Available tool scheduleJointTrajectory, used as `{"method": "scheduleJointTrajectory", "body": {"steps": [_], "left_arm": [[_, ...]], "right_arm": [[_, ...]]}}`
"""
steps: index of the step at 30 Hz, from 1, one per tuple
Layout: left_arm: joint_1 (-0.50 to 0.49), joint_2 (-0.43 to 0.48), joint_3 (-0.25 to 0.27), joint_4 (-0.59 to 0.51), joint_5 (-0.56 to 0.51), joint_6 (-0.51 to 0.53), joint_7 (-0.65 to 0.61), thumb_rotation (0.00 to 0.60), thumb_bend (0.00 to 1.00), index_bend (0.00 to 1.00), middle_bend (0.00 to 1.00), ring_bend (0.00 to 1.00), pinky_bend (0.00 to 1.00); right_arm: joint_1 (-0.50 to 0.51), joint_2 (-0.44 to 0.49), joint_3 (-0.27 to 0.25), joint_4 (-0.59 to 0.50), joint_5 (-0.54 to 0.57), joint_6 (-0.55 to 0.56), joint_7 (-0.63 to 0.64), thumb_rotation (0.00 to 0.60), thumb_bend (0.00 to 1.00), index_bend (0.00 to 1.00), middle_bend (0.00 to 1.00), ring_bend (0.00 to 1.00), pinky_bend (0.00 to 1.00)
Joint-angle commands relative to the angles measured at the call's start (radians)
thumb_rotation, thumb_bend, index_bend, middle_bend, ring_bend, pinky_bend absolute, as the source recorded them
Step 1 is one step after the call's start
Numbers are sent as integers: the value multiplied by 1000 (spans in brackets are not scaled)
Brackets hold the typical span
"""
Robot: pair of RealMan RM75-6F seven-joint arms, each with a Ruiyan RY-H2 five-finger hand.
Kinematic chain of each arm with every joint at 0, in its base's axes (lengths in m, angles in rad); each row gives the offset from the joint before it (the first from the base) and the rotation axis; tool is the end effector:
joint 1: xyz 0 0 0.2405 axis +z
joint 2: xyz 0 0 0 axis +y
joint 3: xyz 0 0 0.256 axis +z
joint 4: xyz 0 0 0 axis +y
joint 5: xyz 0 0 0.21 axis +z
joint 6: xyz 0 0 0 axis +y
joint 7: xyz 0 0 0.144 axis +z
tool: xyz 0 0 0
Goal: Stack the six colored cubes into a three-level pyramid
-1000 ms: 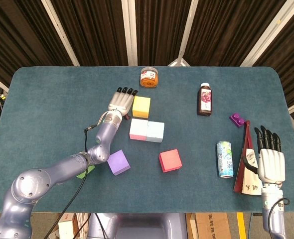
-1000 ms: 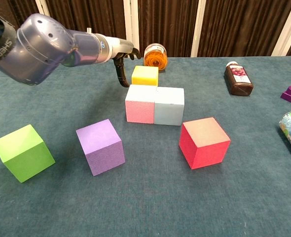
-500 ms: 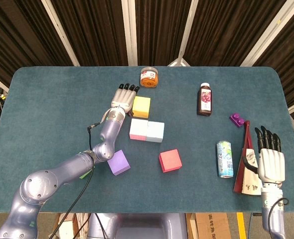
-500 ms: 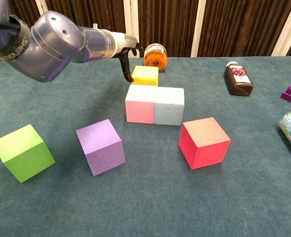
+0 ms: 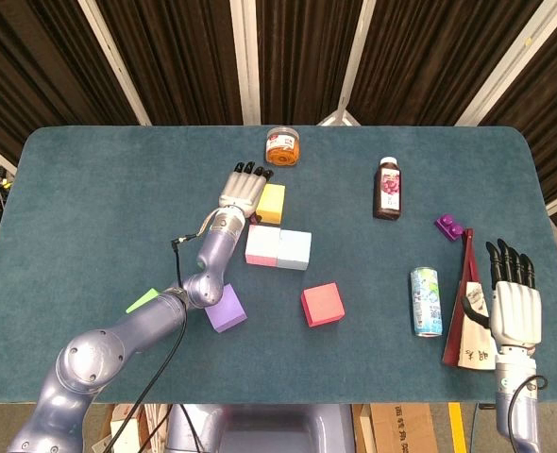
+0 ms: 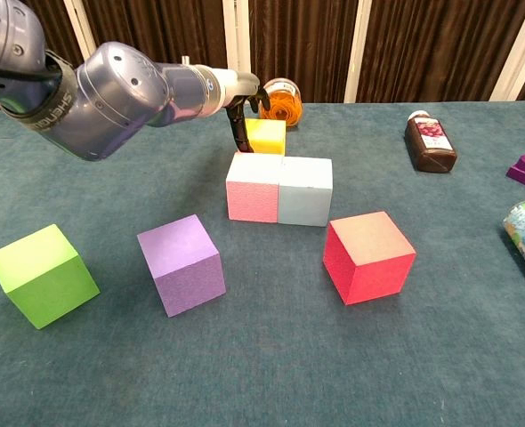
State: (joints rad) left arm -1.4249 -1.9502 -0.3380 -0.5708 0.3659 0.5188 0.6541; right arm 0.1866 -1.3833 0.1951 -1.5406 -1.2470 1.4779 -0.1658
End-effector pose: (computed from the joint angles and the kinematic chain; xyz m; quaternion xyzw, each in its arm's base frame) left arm -0.0068 0.4969 -0.0737 -0.7373 -0.3815 -0.2878 0.4775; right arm -0.3000 -0.2361 0.1100 0.5009 -0.4117 0.4115 0.6405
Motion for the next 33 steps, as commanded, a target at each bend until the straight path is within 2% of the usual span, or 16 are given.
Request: {"method": "scheduleJointTrajectory", "body": {"steps": [1, 8, 17, 28, 33], "left_arm": [[-2, -15, -7, 22, 15, -12, -15, 600, 316, 167, 133, 0, 0], [-6, -34, -23, 58, 45, -12, -35, 600, 324, 206, 185, 0, 0], [-18, -64, -45, 99, 47, -27, -18, 600, 324, 209, 189, 0, 0], [-25, -81, -68, 118, 74, -9, -15, 600, 367, 301, 303, 0, 0], [-25, -77, -86, 117, 91, 10, -32, 600, 374, 307, 309, 0, 0]], "right_arm": [[-1, 0, 2, -1, 1, 0, 0, 600, 279, 35, 17, 0, 0], [-4, -6, 10, -1, 7, -1, 9, 600, 278, 37, 17, 0, 0], [-7, -10, 18, 1, 15, -5, 7, 600, 278, 38, 17, 0, 0], [-10, -10, 25, -2, 17, -7, 15, 600, 279, 43, 17, 0, 0], [-10, -13, 27, 1, 17, -8, 15, 600, 279, 46, 17, 0, 0]]}}
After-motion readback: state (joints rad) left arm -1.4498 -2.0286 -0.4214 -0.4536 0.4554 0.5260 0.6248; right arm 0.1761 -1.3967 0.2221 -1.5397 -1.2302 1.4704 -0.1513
